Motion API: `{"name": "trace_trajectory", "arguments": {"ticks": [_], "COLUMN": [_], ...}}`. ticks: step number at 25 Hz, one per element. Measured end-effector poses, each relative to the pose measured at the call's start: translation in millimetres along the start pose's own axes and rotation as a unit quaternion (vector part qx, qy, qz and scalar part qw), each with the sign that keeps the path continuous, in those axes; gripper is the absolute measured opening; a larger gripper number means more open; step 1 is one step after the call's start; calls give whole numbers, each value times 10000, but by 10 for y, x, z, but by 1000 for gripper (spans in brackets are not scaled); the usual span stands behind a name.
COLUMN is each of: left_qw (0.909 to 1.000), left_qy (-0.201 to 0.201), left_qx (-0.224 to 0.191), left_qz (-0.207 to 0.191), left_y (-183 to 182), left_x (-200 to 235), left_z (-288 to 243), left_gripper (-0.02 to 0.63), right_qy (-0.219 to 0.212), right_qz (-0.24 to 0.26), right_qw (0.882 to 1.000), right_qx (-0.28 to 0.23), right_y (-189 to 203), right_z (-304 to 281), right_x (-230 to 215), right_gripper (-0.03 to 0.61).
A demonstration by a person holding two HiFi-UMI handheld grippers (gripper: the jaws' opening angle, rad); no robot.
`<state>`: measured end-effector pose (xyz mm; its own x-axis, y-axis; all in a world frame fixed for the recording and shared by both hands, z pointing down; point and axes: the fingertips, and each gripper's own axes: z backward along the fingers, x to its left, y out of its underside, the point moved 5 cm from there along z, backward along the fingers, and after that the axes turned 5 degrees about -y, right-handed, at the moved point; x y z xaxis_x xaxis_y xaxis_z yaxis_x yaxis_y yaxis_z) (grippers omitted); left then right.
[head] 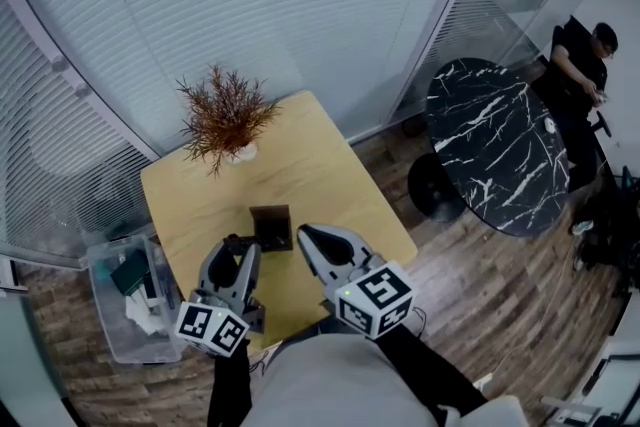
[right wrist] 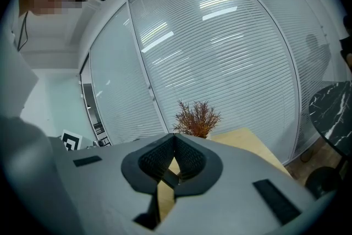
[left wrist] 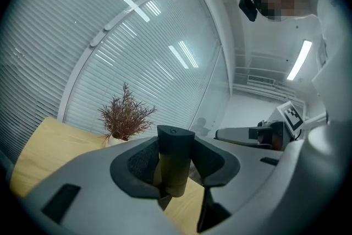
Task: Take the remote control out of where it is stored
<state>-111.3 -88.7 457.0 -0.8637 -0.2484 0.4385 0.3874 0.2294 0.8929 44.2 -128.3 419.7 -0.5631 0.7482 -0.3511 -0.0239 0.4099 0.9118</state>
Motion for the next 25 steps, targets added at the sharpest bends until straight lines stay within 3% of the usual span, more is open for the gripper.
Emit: {"name": "trace_trajectory", "arguments": {"ticks": [25], "left_qw": [10000], "left_qy": [53], "left_qx": [17], "left_qz": [8], "left_y": [18], "left_x": [-60], "left_z": [27], "left_gripper": [186], "right_qy": [-26], "right_qz": [63], "right_qw": [9999], "right_qx": [83], "right_y": [41], "right_z": [22], "right_x": [-4], "right_gripper": [5]}}
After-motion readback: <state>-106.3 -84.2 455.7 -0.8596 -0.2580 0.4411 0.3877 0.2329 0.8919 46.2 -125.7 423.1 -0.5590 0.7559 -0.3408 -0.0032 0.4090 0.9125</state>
